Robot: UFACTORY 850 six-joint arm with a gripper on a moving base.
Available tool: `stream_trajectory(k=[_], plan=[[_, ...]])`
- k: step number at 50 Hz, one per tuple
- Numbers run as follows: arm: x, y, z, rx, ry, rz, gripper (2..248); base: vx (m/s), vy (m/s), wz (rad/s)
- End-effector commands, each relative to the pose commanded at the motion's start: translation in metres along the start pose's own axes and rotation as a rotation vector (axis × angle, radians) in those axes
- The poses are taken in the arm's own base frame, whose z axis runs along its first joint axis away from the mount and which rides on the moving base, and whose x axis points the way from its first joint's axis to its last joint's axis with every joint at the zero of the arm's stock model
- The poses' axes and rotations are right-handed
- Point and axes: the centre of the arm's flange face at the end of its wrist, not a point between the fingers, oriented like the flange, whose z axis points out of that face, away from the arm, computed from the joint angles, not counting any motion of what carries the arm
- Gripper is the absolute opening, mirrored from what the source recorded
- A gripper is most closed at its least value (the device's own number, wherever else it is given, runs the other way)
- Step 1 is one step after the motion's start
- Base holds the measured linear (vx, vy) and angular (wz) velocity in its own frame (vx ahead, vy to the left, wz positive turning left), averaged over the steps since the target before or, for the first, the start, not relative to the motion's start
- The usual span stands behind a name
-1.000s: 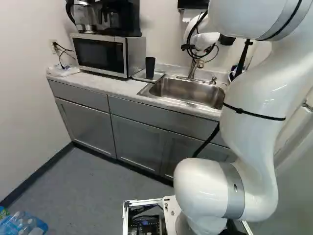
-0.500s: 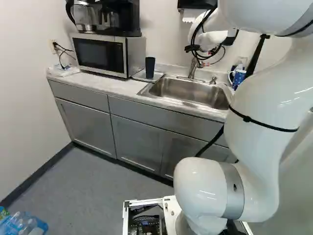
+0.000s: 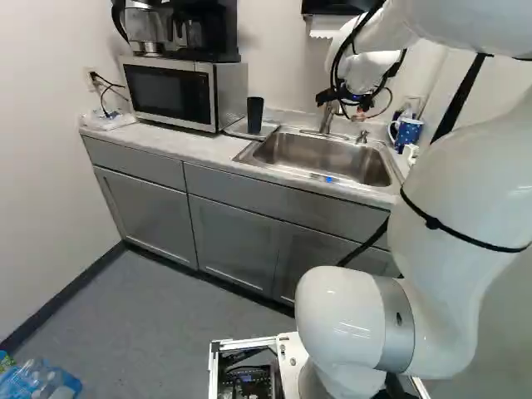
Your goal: Rinse the cup and place it in the tray
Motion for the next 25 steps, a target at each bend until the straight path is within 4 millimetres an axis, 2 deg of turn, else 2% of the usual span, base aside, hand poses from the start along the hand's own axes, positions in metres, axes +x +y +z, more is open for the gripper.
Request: stream_trajectory(k=[17, 25], plan=[[-0.034, 0.006, -0.026, 0.003, -0.177, 0.01, 247, 0.0, 0.0, 0.0], [-0.041, 0.005, -0.028, 0.01, -0.259, 0.011, 247, 0.0, 0.0, 0.0]])
